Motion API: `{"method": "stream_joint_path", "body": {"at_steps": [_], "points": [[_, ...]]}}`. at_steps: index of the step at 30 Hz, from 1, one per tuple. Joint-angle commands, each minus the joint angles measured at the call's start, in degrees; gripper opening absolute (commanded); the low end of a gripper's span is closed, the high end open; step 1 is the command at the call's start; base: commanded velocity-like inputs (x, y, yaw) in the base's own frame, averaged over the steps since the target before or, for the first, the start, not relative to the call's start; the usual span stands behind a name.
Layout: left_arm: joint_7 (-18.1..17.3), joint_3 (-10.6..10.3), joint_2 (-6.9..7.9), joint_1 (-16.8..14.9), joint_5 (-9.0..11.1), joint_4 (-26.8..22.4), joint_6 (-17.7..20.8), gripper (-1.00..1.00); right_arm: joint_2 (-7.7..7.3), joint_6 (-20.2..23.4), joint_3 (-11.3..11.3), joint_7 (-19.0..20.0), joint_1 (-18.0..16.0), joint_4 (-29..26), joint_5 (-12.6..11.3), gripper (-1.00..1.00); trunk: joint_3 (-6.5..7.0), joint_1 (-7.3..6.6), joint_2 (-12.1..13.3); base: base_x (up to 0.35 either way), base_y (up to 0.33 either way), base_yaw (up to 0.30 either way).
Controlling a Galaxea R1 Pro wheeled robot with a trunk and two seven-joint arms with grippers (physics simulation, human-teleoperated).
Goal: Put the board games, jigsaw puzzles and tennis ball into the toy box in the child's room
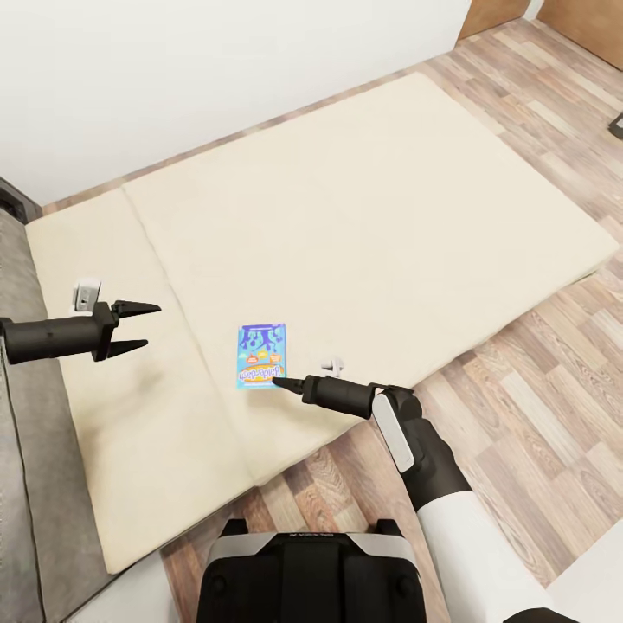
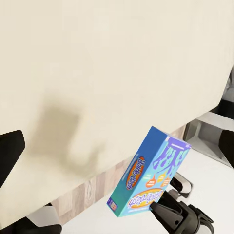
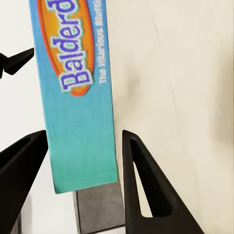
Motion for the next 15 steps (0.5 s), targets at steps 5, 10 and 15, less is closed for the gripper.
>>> {"method": "stream_joint_path", "body": {"at_steps": [5, 10, 15], "points": [[0.6, -0.8, 0.01, 0.0, 0.5, 0.0, 0.2, 1.0, 0.01, 0.2, 0.0, 0.0, 0.0, -0.1, -0.1, -1.0, 1.21, -1.09, 2.0, 0.0, 0.0, 0.0], [0.5, -4.3, 0.01, 0.0, 0.4, 0.2, 0.2, 1.0, 0.01, 0.0, 0.0, 0.1, 0.0, -0.1, -0.1, -1.0, 2.57, -2.19, 4.0, 0.0, 0.0, 0.0], [0.6, -4.8, 0.27, 0.0, 0.1, 0.5, 0.2, 1.0, 0.01, -1.9, -0.1, 0.1, 0.1, -0.1, 0.0, -1.0, 3.94, -3.29, 6.0, 0.0, 0.0, 0.0]]}}
